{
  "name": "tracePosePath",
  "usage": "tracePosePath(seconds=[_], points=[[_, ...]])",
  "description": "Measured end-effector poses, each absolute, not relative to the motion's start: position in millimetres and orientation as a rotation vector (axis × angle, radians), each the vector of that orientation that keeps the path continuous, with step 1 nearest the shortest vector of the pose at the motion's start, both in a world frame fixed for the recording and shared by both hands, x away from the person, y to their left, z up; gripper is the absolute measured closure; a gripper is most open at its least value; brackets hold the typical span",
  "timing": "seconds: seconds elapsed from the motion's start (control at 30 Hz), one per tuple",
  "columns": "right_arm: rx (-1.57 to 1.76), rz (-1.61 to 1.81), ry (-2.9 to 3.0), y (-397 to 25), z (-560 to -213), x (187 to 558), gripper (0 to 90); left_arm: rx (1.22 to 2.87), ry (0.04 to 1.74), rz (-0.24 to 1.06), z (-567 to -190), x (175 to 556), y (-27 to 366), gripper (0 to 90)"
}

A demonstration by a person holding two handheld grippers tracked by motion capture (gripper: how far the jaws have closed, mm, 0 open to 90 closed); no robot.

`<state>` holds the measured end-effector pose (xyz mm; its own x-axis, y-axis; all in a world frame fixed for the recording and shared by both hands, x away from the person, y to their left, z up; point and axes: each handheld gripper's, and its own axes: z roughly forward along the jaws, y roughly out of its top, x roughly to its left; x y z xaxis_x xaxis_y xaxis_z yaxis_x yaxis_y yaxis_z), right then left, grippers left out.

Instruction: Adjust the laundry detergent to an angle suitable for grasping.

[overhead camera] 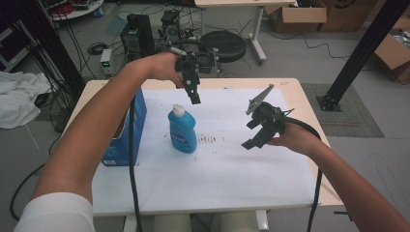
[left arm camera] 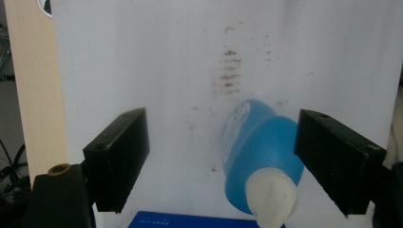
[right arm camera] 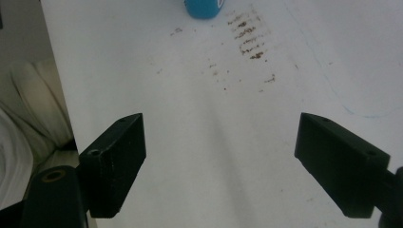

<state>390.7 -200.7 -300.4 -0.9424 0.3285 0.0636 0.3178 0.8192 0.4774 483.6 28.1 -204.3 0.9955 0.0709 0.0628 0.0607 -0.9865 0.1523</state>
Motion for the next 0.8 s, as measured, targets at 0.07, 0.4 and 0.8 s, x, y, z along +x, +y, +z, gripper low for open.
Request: tracePosePath(seconds=[0.07, 0.4, 0.8], points=[[0.547, 0.797, 2.96, -198.9, -302.8, 389.0, 16.9, 2.988, 0.094, 0.099, -205.3, 484.5, 28.0, 19.7], [0.579, 1.012, 2.848, -191.7, -317.4, 384.0, 16.6, 2.989, 0.101, 0.103, -207.5, 487.6, 30.3, 19.8], [0.623, 1.288, 2.641, -192.5, -342.7, 369.2, 15.5, 2.992, 0.113, 0.116, -208.6, 490.4, 32.8, 19.8]])
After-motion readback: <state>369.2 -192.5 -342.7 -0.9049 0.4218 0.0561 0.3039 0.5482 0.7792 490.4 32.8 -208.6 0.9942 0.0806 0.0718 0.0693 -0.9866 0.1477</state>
